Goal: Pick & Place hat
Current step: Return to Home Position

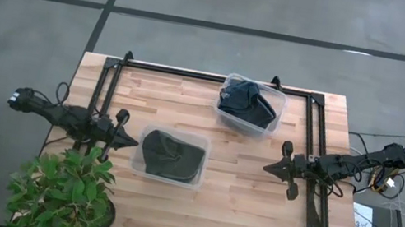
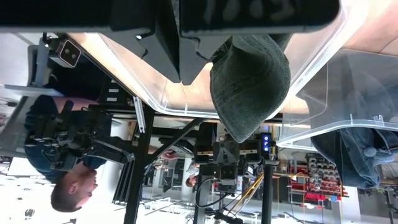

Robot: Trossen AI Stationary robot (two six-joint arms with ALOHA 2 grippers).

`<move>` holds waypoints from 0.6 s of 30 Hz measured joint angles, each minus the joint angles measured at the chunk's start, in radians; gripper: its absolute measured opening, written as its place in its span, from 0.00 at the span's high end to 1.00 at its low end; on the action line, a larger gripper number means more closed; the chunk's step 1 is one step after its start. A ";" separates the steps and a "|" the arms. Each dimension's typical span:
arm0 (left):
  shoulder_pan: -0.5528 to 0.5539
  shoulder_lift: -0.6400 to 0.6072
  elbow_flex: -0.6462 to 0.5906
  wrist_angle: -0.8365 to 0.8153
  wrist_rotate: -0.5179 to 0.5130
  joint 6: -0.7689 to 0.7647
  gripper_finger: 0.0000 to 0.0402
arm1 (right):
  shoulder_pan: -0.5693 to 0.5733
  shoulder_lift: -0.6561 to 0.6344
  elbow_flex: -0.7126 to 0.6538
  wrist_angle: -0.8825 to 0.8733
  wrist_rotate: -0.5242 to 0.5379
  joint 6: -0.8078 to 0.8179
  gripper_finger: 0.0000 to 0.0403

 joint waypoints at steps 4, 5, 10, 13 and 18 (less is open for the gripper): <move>0.000 0.000 0.000 0.000 0.000 0.000 1.00 | 0.000 0.000 0.000 0.000 0.000 0.001 0.98; 0.000 0.000 0.000 0.000 0.000 0.000 1.00 | 0.000 0.000 0.000 0.000 0.000 0.000 0.98; 0.000 0.000 0.000 0.000 0.000 0.000 1.00 | 0.000 0.000 0.000 0.000 0.000 0.000 0.98; 0.000 0.000 0.000 0.000 0.000 0.000 1.00 | 0.000 0.000 0.000 0.000 0.000 0.002 0.98; 0.000 0.000 0.000 0.000 0.000 0.000 1.00 | 0.000 0.000 0.000 0.000 0.000 0.002 0.98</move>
